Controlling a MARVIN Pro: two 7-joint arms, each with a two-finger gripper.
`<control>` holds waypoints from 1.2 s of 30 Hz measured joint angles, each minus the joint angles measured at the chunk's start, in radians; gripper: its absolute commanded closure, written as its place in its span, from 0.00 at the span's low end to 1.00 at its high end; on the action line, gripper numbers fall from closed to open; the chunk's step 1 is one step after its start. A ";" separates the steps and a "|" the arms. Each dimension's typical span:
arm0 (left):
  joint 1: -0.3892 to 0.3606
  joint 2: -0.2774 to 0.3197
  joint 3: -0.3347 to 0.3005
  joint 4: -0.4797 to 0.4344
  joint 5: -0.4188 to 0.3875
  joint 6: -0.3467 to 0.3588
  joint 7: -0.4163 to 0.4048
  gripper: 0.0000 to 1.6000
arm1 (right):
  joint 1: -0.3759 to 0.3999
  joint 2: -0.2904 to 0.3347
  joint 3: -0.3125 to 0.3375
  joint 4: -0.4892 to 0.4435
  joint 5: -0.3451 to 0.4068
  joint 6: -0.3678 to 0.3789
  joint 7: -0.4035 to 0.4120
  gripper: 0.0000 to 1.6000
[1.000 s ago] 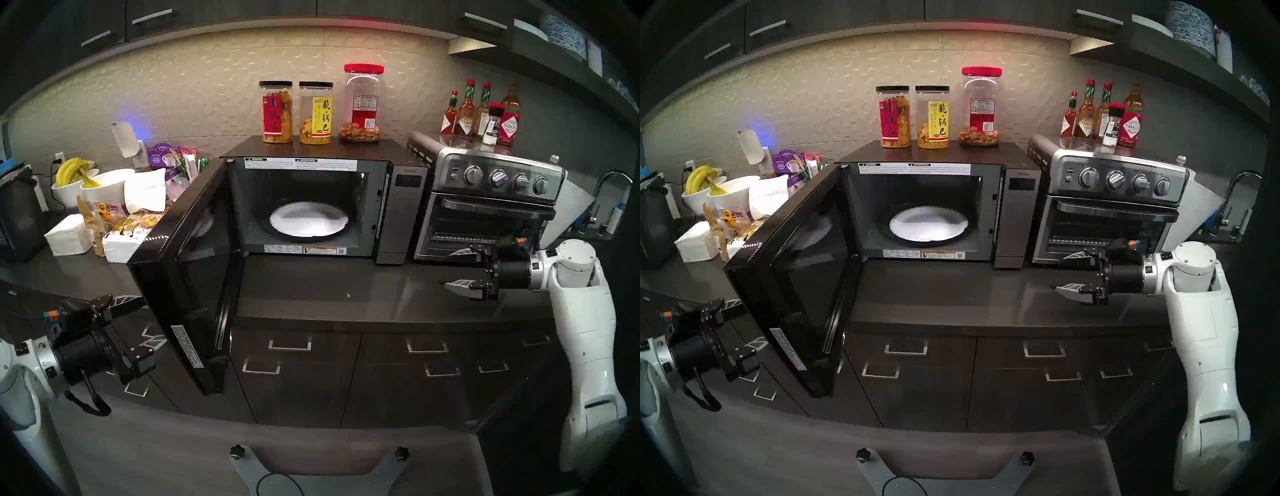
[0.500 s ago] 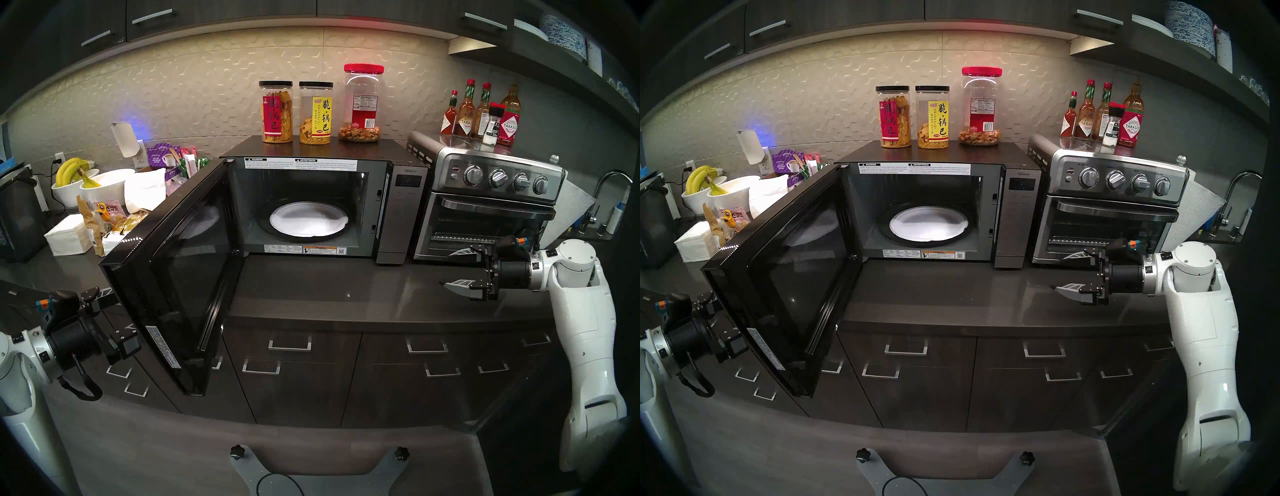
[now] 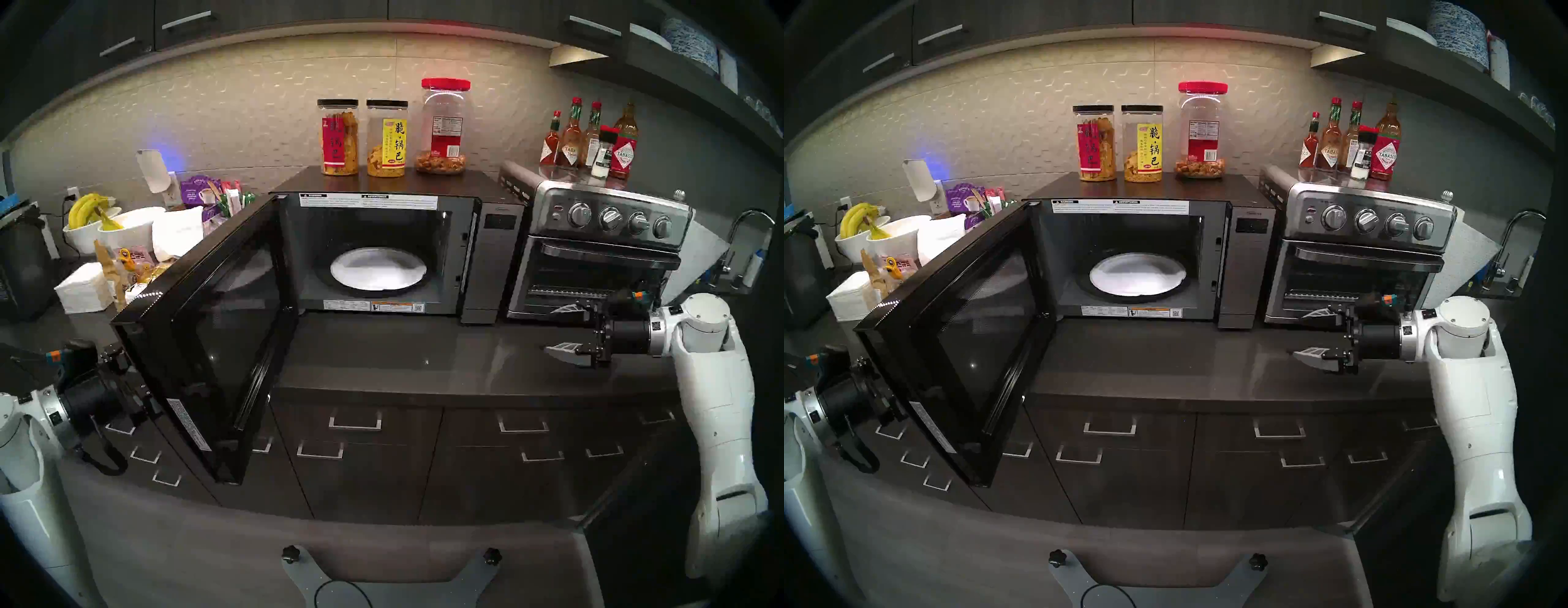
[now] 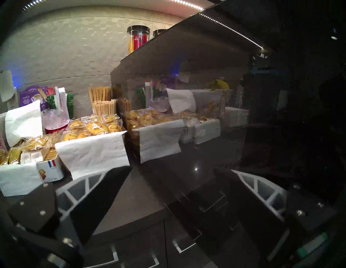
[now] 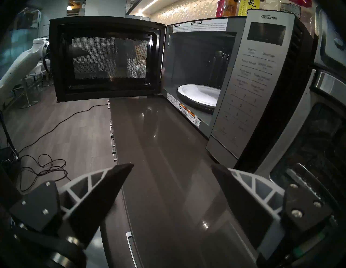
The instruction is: Open the microwave, put the plate inside, and close the door
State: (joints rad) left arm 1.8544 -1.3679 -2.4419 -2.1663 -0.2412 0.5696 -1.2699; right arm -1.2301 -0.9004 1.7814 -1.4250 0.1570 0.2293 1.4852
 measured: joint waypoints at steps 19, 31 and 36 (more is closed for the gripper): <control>-0.053 -0.013 0.243 -0.048 0.012 0.047 0.065 0.00 | 0.000 0.000 0.000 0.000 0.000 0.000 0.000 0.00; -0.130 -0.037 0.428 -0.049 0.102 0.096 0.184 0.00 | 0.000 0.000 0.000 0.000 -0.001 0.000 0.000 0.00; -0.166 -0.047 0.494 -0.034 0.133 0.115 0.227 0.00 | 0.000 0.000 0.001 0.000 -0.001 0.000 0.000 0.00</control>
State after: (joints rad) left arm 1.6885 -1.4150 -1.9478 -2.2005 -0.1080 0.6847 -1.0433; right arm -1.2303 -0.9004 1.7819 -1.4251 0.1561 0.2293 1.4852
